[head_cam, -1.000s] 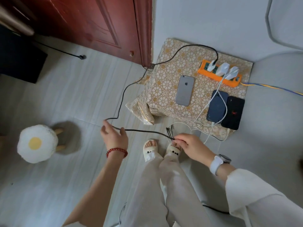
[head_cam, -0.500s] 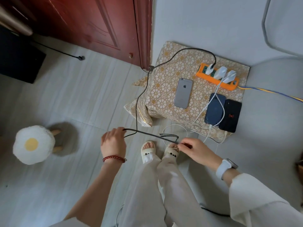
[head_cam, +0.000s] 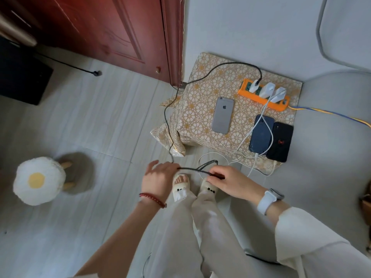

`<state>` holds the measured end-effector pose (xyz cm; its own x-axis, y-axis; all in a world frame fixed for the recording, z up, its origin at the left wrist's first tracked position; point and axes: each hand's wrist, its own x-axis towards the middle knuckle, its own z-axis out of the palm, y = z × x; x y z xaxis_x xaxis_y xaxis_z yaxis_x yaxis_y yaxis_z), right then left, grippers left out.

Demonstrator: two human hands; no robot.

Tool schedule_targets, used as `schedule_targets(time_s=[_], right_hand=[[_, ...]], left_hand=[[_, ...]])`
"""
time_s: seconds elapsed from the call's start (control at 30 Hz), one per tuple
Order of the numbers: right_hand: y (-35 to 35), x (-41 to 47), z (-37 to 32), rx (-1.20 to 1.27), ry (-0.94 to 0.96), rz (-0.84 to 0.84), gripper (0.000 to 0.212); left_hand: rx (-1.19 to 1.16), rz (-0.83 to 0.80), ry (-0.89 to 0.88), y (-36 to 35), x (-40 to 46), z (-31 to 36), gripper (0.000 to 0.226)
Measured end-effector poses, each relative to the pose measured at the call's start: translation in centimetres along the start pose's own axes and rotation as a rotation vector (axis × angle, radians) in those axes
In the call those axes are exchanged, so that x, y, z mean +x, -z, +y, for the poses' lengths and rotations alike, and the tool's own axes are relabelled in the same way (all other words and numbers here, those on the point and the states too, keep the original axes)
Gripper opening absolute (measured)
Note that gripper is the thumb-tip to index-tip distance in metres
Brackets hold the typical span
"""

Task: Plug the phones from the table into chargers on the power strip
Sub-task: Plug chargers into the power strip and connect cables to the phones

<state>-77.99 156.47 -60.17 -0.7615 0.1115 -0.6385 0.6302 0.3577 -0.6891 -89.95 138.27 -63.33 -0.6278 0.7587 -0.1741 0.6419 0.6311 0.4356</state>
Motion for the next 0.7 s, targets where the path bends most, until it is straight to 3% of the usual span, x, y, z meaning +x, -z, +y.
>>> schedule_targets(time_s=[0.13, 0.2, 0.27, 0.4, 0.47, 0.6, 0.7], right_hand=[[2.5, -1.4, 3.5, -0.12, -0.139, 0.036, 0.031], [3.3, -1.9, 4.6, -0.144, -0.181, 0.05, 0.029], [3.1, -1.8, 4.2, -0.12, -0.153, 0.053, 0.028], [0.9, -0.7, 1.8, -0.059, -0.049, 0.014, 0.018], [0.2, -0.1, 1.2, -0.048, -0.032, 0.011, 0.018], [0.1, -0.1, 0.9, -0.013, -0.031, 0.027, 0.017], [0.1, -0.7, 1.3, -0.033, -0.033, 0.003, 0.015]], left_hand=[[-0.011, -0.028, 0.535, 1.4, -0.5, -5.0, 0.022], [0.021, -0.098, 0.62, 1.6, -1.1, -6.5, 0.023], [-0.007, -0.19, 0.507, 1.1, -1.3, -6.0, 0.027], [-0.337, -0.397, 0.128, -0.4, -1.1, -0.4, 0.045], [-0.357, -0.473, 0.022, -1.5, -0.9, 2.0, 0.053], [-0.28, -0.387, 0.083, -2.4, -0.3, 3.0, 0.034], [-0.276, -0.327, -0.007, -2.1, -0.1, 2.8, 0.021]])
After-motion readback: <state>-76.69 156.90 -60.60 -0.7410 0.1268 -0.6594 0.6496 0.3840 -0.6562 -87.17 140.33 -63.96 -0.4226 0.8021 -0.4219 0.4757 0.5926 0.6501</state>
